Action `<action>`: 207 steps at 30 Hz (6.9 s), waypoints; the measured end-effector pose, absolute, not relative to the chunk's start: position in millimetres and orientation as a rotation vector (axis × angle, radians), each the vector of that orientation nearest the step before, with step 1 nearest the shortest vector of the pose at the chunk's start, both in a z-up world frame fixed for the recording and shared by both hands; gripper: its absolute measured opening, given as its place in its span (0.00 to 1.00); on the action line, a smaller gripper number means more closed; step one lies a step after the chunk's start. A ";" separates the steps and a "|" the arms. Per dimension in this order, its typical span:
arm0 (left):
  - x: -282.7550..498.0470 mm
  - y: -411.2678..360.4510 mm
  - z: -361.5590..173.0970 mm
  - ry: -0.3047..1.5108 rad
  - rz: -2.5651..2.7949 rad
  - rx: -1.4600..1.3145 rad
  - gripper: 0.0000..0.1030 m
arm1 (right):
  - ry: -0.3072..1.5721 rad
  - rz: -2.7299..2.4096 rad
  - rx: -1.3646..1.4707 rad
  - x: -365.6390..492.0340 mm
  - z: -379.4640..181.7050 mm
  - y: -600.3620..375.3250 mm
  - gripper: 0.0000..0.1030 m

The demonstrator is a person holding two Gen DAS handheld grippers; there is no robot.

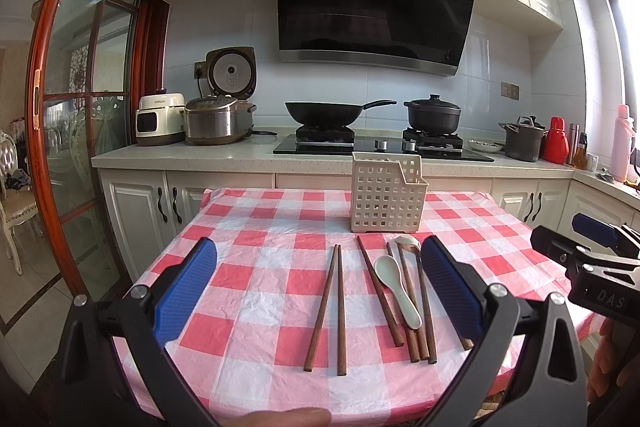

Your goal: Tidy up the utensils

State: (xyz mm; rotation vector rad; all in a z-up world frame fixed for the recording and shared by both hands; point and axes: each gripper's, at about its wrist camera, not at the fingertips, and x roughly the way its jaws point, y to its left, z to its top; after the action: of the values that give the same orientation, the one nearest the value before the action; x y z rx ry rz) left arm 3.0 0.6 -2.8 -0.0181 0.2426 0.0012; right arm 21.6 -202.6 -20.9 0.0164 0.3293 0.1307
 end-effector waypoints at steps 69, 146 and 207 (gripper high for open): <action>-0.2 10.8 -16.4 0.291 -0.036 -0.047 0.96 | 0.380 0.110 0.029 29.8 -27.8 -201.3 0.82; 239.8 -7.5 -97.4 0.820 -0.050 0.015 0.62 | 0.930 0.270 -0.041 335.9 -123.5 -153.5 0.31; 202.4 -64.9 -47.5 0.546 -0.158 -0.005 0.31 | 0.589 0.297 0.127 246.3 -44.5 -212.8 0.30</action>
State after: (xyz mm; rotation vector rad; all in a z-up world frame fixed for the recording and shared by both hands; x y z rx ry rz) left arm 202.4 -64.9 -47.5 -0.0052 0.5460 -0.1583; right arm 246.3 -212.8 -44.5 0.1268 0.5893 0.2967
